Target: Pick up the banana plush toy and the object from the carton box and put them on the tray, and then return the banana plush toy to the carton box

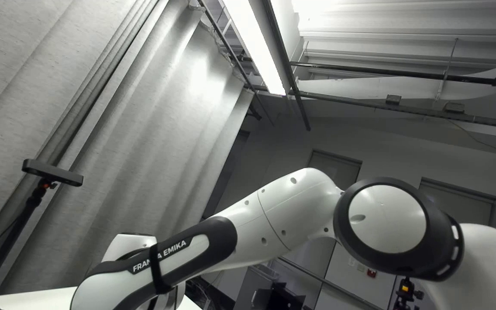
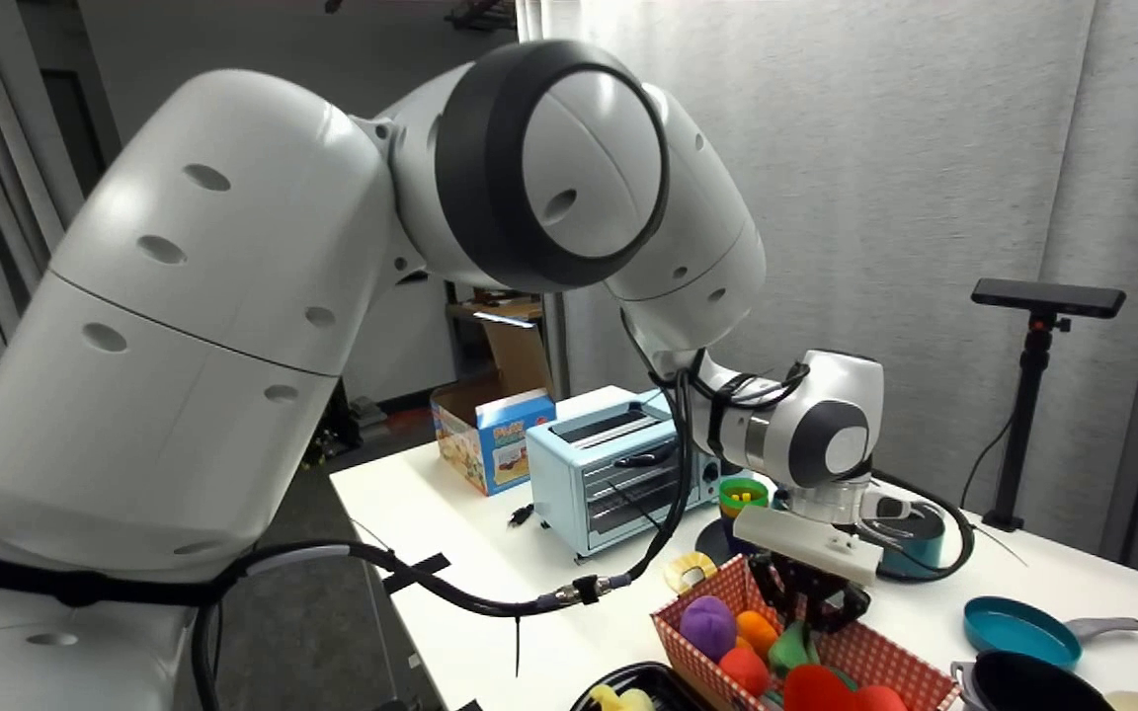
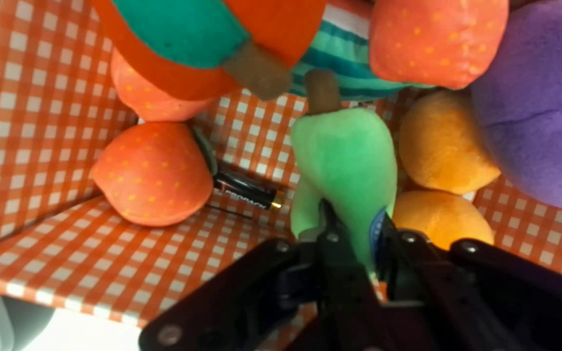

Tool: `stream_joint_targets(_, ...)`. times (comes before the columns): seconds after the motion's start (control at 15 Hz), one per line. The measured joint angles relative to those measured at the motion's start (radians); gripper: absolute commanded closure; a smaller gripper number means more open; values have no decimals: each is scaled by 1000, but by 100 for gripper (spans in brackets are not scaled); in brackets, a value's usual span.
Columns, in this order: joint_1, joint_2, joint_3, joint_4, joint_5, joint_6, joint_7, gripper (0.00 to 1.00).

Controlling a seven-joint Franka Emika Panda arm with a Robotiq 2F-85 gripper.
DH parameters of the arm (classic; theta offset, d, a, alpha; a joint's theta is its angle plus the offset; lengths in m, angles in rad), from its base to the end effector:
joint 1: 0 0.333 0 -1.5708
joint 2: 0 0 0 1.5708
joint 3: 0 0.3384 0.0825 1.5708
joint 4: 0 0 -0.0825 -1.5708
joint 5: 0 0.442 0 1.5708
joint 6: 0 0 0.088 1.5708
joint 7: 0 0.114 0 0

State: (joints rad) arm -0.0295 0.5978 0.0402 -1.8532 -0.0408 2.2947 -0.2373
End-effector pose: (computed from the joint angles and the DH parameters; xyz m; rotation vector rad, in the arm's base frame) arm 0.6731 0.0055 0.1521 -3.0910 -0.4233 0.2425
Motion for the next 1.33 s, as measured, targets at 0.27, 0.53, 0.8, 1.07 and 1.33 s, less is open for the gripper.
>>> stream_joint_targets(0.27, 22, -111, -8, -133, -49, 86, 49, 96)
stream_joint_targets(0.53, 44, -216, -33, -257, -119, 176, 113, 96)
stream_joint_targets(0.8, 69, -315, -58, -384, -216, 261, 214, 96)
stream_joint_targets(1.07, 80, -396, -73, -484, -313, 308, 308, 96)
stream_joint_targets(1.33, 81, -459, -78, -555, -393, 316, 392, 96)
